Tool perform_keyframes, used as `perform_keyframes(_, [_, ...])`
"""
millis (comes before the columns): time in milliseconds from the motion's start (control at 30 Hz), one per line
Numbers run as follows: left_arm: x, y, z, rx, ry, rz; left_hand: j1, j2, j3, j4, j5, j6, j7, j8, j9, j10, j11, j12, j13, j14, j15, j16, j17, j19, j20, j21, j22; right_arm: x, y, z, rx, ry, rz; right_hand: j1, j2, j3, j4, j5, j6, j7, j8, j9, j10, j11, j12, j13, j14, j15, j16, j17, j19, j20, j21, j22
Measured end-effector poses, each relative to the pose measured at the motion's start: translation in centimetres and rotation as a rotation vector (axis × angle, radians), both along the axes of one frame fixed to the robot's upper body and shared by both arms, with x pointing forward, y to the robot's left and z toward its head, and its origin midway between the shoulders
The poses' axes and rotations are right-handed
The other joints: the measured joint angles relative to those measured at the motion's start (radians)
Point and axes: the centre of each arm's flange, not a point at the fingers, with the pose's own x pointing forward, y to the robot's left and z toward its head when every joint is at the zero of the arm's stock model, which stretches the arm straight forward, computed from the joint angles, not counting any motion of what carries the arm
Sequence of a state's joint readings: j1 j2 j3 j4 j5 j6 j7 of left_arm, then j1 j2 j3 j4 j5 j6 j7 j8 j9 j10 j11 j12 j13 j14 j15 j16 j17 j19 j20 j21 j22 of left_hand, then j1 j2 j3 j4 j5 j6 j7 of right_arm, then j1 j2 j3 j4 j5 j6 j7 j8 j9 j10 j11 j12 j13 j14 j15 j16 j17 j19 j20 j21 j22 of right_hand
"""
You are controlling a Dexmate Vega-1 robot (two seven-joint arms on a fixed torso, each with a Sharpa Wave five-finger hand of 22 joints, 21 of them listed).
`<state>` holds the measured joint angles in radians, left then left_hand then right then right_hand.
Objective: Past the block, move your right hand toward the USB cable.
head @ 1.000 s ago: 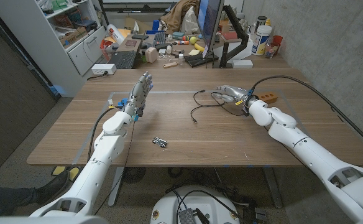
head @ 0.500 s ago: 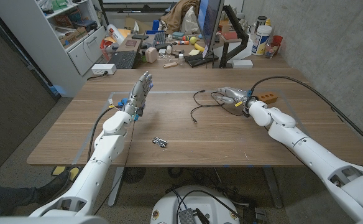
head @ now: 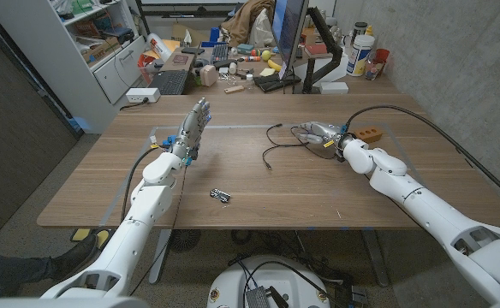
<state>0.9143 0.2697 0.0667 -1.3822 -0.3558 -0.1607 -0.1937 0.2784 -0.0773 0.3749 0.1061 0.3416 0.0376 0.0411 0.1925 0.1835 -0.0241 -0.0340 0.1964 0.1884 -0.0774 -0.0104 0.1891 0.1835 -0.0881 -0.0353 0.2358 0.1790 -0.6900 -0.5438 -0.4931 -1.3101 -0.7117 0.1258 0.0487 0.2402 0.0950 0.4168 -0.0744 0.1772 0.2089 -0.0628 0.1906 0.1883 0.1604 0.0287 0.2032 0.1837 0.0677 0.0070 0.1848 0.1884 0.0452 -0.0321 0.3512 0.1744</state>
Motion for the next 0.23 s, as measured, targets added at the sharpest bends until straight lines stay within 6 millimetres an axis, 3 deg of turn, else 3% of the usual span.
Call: perform_keyframes(233, [0.06, -0.03, 0.01, -0.002, 0.001, 0.002, 0.000, 0.000, -0.003, -0.003, 0.000, 0.000, 0.000, 0.000, 0.000, 0.000, 0.000, 0.000, 0.000, 0.000, 0.000, 0.000, 0.000, 0.000, 0.000, 0.000, 0.000, 0.27, 0.03, 0.16, 0.002, 0.004, 0.000, 0.000, 0.000, 0.000, 0.000, 0.000, 0.000, 0.000, 0.000, 0.000, -0.005, -0.005, 0.000, 0.000, 0.000, 0.000, 0.000, 0.000, 0.000, 0.000, -0.004, 0.000])
